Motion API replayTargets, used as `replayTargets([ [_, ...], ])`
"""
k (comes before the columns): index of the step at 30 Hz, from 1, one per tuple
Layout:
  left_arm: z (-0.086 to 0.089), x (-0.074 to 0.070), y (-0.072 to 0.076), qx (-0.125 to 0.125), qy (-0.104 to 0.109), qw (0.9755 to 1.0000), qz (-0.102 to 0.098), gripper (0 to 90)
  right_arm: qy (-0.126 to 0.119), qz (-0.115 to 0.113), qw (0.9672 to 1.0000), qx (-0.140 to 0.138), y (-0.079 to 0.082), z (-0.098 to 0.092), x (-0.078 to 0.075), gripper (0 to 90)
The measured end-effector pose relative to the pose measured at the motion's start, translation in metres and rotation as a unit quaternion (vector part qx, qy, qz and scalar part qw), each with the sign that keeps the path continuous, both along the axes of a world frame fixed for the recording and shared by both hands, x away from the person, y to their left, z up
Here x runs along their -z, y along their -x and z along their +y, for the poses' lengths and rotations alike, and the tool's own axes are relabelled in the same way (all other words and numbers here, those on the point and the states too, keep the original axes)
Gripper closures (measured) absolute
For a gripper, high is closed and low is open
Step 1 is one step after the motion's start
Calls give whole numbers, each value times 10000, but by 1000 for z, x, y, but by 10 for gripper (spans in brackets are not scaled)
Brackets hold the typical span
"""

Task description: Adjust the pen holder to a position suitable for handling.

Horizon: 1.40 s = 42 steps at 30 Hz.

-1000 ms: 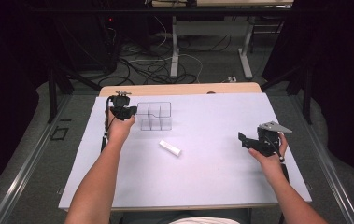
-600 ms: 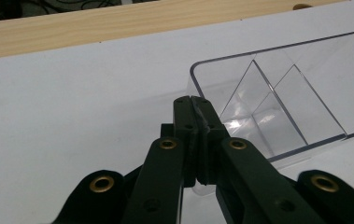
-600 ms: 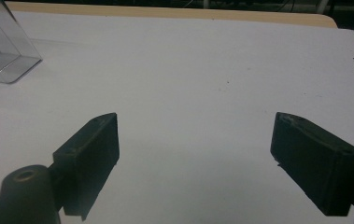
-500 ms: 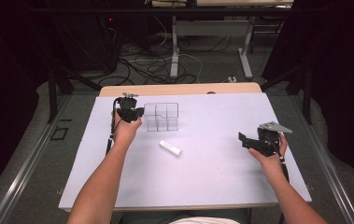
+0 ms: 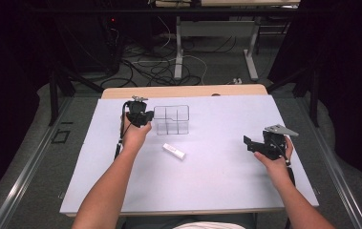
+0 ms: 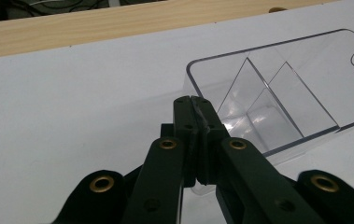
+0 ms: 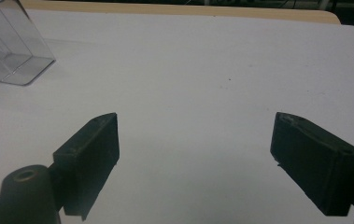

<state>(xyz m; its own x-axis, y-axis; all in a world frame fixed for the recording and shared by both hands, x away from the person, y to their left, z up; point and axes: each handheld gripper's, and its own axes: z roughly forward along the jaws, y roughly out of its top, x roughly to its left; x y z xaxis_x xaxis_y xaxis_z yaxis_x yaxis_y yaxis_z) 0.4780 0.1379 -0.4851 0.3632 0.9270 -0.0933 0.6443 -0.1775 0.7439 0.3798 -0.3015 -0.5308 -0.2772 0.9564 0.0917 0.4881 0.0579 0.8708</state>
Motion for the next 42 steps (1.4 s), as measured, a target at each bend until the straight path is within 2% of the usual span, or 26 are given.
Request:
replayTargets([
  [21,-38,3,3,218,94,9996,-142,900,-14,7,10000,-6,-1,-1,1,151],
  [34,-41,2,6,147,183,9997,0,900,-14,19,10000,-10,-1,-1,1,151],
  [38,-44,3,6,262,306,9992,63,900,-7,25,10000,-20,-1,-1,2,151],
  [39,-51,8,6,410,157,9987,250,890,-7,27,10000,-18,-1,-1,1,151],
  [40,-51,8,6,410,157,9987,250,873,-5,24,10000,-24,-1,-1,1,151],
  [42,-59,15,7,579,-225,9975,323,849,-5,19,10000,-21,-1,-1,1,151],
])
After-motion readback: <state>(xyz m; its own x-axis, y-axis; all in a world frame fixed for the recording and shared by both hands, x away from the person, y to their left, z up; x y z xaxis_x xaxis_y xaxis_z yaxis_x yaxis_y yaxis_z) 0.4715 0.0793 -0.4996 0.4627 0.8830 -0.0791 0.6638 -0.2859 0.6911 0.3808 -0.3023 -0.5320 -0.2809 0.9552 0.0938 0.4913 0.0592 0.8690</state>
